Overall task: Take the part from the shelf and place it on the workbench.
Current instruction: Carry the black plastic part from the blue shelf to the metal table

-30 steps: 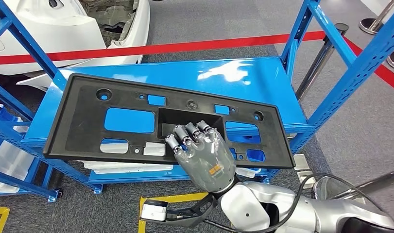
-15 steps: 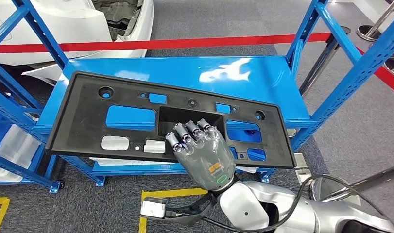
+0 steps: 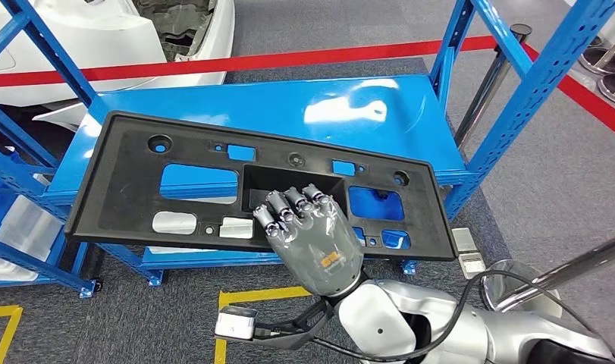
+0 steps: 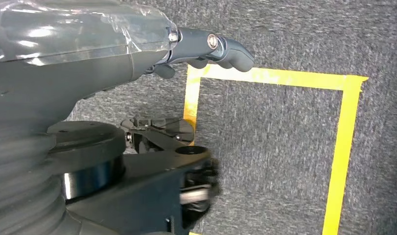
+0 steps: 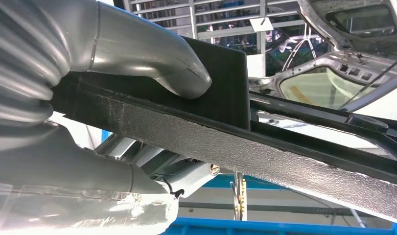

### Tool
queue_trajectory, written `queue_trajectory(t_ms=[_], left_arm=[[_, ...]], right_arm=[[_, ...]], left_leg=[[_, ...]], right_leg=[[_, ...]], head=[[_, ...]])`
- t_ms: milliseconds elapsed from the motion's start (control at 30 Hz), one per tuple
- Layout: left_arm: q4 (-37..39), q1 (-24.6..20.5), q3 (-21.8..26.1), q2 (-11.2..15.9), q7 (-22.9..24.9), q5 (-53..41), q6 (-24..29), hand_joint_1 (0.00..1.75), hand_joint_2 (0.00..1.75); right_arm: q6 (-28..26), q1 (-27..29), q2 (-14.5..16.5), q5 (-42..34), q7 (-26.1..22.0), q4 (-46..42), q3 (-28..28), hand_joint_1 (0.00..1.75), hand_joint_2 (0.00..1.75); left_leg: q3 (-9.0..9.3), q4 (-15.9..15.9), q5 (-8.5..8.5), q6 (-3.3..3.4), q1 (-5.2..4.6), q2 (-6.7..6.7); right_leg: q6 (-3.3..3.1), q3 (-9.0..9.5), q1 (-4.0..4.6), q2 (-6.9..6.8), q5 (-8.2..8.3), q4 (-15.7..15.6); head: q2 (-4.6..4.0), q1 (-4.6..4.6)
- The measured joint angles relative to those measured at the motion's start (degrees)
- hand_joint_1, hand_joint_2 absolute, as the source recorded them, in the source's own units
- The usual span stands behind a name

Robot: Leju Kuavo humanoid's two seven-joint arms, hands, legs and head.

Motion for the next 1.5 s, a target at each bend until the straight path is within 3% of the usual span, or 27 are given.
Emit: queue_trajectory(t_ms=[67, 100, 233, 300, 367, 400, 433, 467, 567, 600, 733, 767, 833, 900, 933, 967, 1000, 1067, 1100, 1133, 1233, 1300, 1400, 1433, 1467, 1500], left_arm=[[-0.01, -0.06, 0.01, 0.01, 0.0, 0.01, 0.18, 0.0, 1.75], [-0.01, -0.09, 0.01, 0.02, -0.01, 0.01, 0.27, 0.0, 1.75], [-0.01, 0.0, 0.05, 0.02, -0.01, 0.05, 0.57, 0.0, 1.75], [-0.02, -0.11, 0.1, 0.01, -0.04, 0.04, 0.59, 0.0, 1.75], [-0.02, -0.12, 0.21, 0.01, -0.07, 0.04, 0.59, 0.0, 1.75], [-0.02, -0.09, 0.28, 0.0, -0.08, 0.07, 0.59, 0.0, 1.75], [-0.02, -0.07, 0.34, 0.0, -0.1, 0.08, 0.6, 0.0, 1.75], [-0.02, -0.05, 0.39, 0.0, -0.15, 0.09, 0.6, 0.0, 1.75], [-0.01, -0.06, 0.53, 0.0, -0.31, 0.08, 0.63, 0.0, 1.75], [-0.01, -0.06, 0.61, 0.0, -0.34, 0.07, 0.64, 0.0, 1.75], [-0.01, 0.05, 0.87, 0.01, -0.39, 0.02, 0.65, 0.0, 1.75], [0.0, 0.05, 0.89, 0.01, -0.39, 0.01, 0.66, 0.0, 1.75], [0.01, 0.04, 0.91, 0.02, -0.39, -0.02, 0.66, 0.0, 1.75], [0.01, 0.07, 0.91, 0.02, -0.39, -0.03, 0.66, 0.0, 1.75], [0.01, 0.08, 0.91, 0.02, -0.39, -0.05, 0.66, 0.0, 1.75], [0.01, 0.08, 0.91, 0.02, -0.39, -0.07, 0.66, 0.0, 1.75], [0.01, 0.08, 0.91, 0.02, -0.39, -0.08, 0.66, 0.0, 1.75], [0.01, -0.02, 0.92, 0.02, -0.39, -0.13, 0.66, 0.0, 1.75], [0.01, -0.07, 0.93, 0.02, -0.39, -0.16, 0.66, 0.0, 1.75], [0.01, -0.1, 0.93, 0.02, -0.39, -0.2, 0.66, 0.0, 1.75], [0.01, 0.01, 0.93, 0.02, -0.37, -0.24, 0.66, 0.0, 1.75], [0.01, -0.06, 0.93, 0.01, -0.35, -0.25, 0.66, 0.0, 1.75], [0.01, -0.07, 0.93, 0.0, -0.35, -0.25, 0.66, 0.0, 1.75], [0.02, -0.04, 0.93, 0.0, -0.35, -0.24, 0.66, 0.0, 1.75], [0.02, -0.02, 0.94, 0.0, -0.35, -0.22, 0.66, 0.0, 1.75], [0.02, -0.02, 0.94, 0.0, -0.35, -0.21, 0.66, 0.0, 1.75]], right_arm=[[0.01, -0.02, 0.19, 0.0, -0.04, 0.01, -0.07, 1.75, 1.75], [0.02, -0.04, 0.29, 0.0, -0.09, 0.01, -0.1, 1.75, 1.75], [0.03, -0.04, 0.68, 0.0, -0.4, 0.02, -0.22, 1.75, 1.75], [0.09, -0.07, 0.74, 0.0, -0.5, 0.03, -0.29, 1.75, 1.75], [0.27, -0.03, 0.81, 0.0, -0.67, 0.03, -0.31, 1.75, 1.75], [0.39, 0.01, 0.85, 0.0, -0.78, 0.03, -0.32, 1.75, 1.75], [0.51, 0.04, 0.87, 0.0, -0.89, 0.03, -0.32, 1.75, 1.75], [0.64, 0.03, 0.91, 0.0, -0.98, 0.03, -0.32, 1.75, 1.75], [1.01, -0.16, 1.15, 0.0, -1.07, 0.03, -0.33, 1.75, 1.75], [1.14, -0.23, 1.25, 0.0, -1.05, 0.03, -0.33, 1.75, 1.75], [1.69, -0.33, 1.43, 0.0, -0.73, 0.03, -0.38, 1.75, 1.75], [1.76, -0.36, 1.49, 0.0, -0.62, 0.03, -0.4, 1.75, 1.75], [1.87, -0.37, 1.58, 0.0, -0.47, 0.03, -0.45, 1.75, 1.75], [1.92, -0.3, 1.6, 0.0, -0.36, 0.03, -0.47, 1.75, 1.75], [1.94, -0.27, 1.6, 0.0, -0.28, 0.03, -0.47, 1.75, 1.75], [1.96, -0.25, 1.6, 0.0, -0.18, 0.03, -0.47, 1.75, 1.75], [1.97, -0.24, 1.6, 0.0, -0.08, 0.03, -0.48, 1.75, 1.75], [1.97, -0.25, 1.6, 0.0, 0.05, 0.03, -0.52, 1.75, 1.75], [1.96, -0.25, 1.6, 0.0, 0.1, 0.03, -0.56, 1.75, 1.75], [1.96, -0.25, 1.61, 0.0, 0.14, 0.03, -0.6, 1.75, 1.75], [1.93, -0.23, 1.61, 0.0, 0.22, 0.03, -0.68, 1.75, 1.75], [1.92, -0.22, 1.6, 0.0, 0.3, 0.03, -0.84, 1.75, 1.75], [1.92, -0.08, 1.6, 0.0, 0.37, 0.03, -1.03, 1.75, 1.75], [1.93, 0.04, 1.59, 0.0, 0.38, 0.04, -1.04, 1.75, 1.75], [1.92, 0.15, 1.58, 0.0, 0.39, 0.04, -1.04, 1.75, 1.75], [1.92, 0.22, 1.58, 0.0, 0.39, 0.05, -1.04, 1.75, 1.75]], left_leg=[[4.88, -8.61, 2.7, 0.72, -0.22, -0.11], [6.21, -11.35, 3.37, 1.02, -0.39, -0.19], [6.33, -13.18, 4.46, 2.05, -0.57, -0.19], [5.81, -13.71, 5.4, 2.77, -0.28, 0.04], [4.74, -13.47, 6.02, 3.16, -0.29, 0.21], [4.1, -13.19, 6.25, 3.2, -0.31, 0.26], [3.49, -12.86, 6.43, 3.19, -0.32, 0.29], [2.94, -12.5, 6.57, 3.12, -0.3, 0.3], [1.65, -11.21, 6.77, 2.69, -0.29, 0.28], [1.27, -10.83, 6.88, 2.42, -0.37, 0.26], [0.51, -10.38, 7.39, 0.93, -0.43, 0.15], [0.11, -9.54, 6.52, 0.56, -0.38, 0.09], [-1.74, -4.74, 2.6, -0.09, -0.15, 0.01], [-3.99, 2.37, -1.63, -0.53, 0.01, 0.02], [-4.17, 4.42, -2.58, -0.61, 0.04, 0.02], [-3.24, 4.33, -2.46, -0.57, 0.04, 0.02], [-1.14, 1.85, -1.39, -0.4, 0.02, 0.01], [4.58, -6.8, 1.29, 0.16, -0.12, -0.01], [6.5, -10.23, 2.19, 0.47, -0.28, -0.03], [7.47, -12.21, 2.61, 0.71, -0.46, -0.03], [7.13, -12.87, 3.42, 1.58, -0.72, 0.04], [6.49, -13.36, 4.52, 2.46, -0.47, 0.28], [4.63, -13.27, 5.84, 3.17, -0.43, 0.55], [3.91, -13.01, 6.15, 3.21, -0.49, 0.58], [3.19, -12.69, 6.44, 3.2, -0.53, 0.6], [2.51, -12.36, 6.68, 3.14, -0.55, 0.59]], right_leg=[[0.35, -0.19, 0.04, 0.01, 0.33, 0.05], [0.61, -0.31, 0.04, -0.01, 0.53, 0.08], [1.84, -0.74, -0.09, -0.04, 0.79, 0.26], [2.28, -2.0, -0.08, 0.08, -2.11, 3.46], [2.59, -4.62, -0.12, 0.18, -6.76, 10.63], [2.73, -5.69, -0.13, 0.19, -8.34, 13.99], [2.83, -5.94, -0.15, 0.19, -8.9, 15.74], [2.88, -5.04, -0.18, 0.19, -8.38, 15.23], [2.64, 1.63, -0.16, 0.19, -4.49, 4.4], [2.41, 2.89, -0.07, 0.24, -3.82, 1.79], [0.99, 2.63, 0.07, 0.37, -2.74, 0.55], [0.53, 2.34, -0.02, 0.3, -2.32, 0.43], [-0.12, 1.45, -0.18, 0.12, -1.49, 0.27], [-0.29, 0.39, -0.09, 0.05, -0.76, 0.33], [-0.25, -0.11, -0.04, 0.01, -0.4, 0.37], [-0.17, -0.57, -0.01, 0.0, -0.05, 0.41], [-0.05, -0.92, 0.0, 0.02, 0.26, 0.43], [0.26, -1.36, 0.05, 0.04, 0.81, 0.45], [0.48, -1.49, 0.06, 0.04, 1.07, 0.45], [0.73, -1.58, 0.04, 0.0, 1.32, 0.44], [1.8, -1.74, -0.09, -0.08, 2.05, 0.29], [2.41, -2.56, -0.11, 0.0, 0.17, 1.97], [2.76, -5.53, -0.13, 0.08, -7.04, 11.38], [2.84, -6.07, -0.13, 0.08, -8.37, 14.34], [2.87, -5.79, -0.13, 0.08, -8.53, 15.66], [2.84, -4.47, -0.13, 0.08, -7.65, 14.82]], head=[[0.0, -0.03], [0.0, -0.04], [0.0, -0.03], [0.0, 0.26], [0.0, 0.61], [0.0, 0.7], [0.0, 0.75], [0.0, 0.8], [0.0, 1.03], [0.0, 1.07], [0.0, 0.81], [0.0, 0.71], [0.0, 0.29], [0.0, -0.06], [0.0, -0.09], [0.0, -0.1], [0.0, -0.1], [0.0, -0.11], [0.0, -0.11], [0.0, -0.11], [0.0, -0.1], [0.0, 0.05], [0.0, 0.6], [0.0, 0.72], [0.0, 0.78], [0.0, 0.85]])
